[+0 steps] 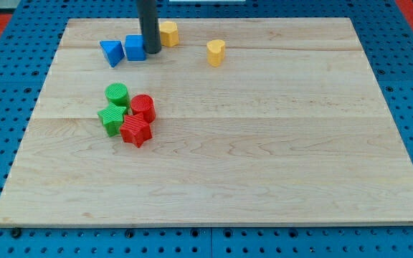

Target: Push the green blocks away from red blocks

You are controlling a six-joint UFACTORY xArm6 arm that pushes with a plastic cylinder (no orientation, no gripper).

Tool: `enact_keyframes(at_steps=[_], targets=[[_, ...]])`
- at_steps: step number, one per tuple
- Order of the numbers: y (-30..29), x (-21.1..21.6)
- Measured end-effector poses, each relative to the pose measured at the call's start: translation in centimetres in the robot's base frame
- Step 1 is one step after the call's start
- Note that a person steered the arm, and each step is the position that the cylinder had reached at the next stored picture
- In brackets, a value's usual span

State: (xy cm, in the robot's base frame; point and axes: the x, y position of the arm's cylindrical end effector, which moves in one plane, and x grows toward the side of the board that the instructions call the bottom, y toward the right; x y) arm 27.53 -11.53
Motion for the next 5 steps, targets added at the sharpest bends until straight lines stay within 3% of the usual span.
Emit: enact_keyframes(at_steps=[1, 2, 4, 5], targets=[[-5.0, 0.1], [-3.7, 1.6], [3.2, 11.3], [0.6, 14.5]])
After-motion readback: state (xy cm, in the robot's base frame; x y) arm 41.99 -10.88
